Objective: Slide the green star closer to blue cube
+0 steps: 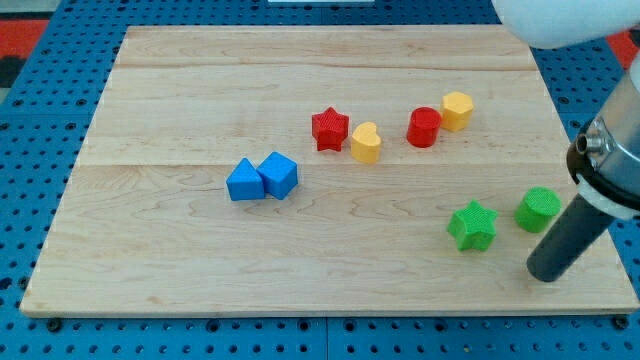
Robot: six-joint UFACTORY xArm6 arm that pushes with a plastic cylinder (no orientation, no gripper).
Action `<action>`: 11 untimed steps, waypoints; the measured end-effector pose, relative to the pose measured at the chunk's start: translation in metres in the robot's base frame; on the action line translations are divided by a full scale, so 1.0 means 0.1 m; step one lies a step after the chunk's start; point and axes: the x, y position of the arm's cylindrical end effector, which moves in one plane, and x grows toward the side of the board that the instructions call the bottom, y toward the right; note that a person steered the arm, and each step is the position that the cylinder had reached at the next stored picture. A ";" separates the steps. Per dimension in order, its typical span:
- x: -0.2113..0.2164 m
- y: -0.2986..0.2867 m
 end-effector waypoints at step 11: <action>-0.41 -1.44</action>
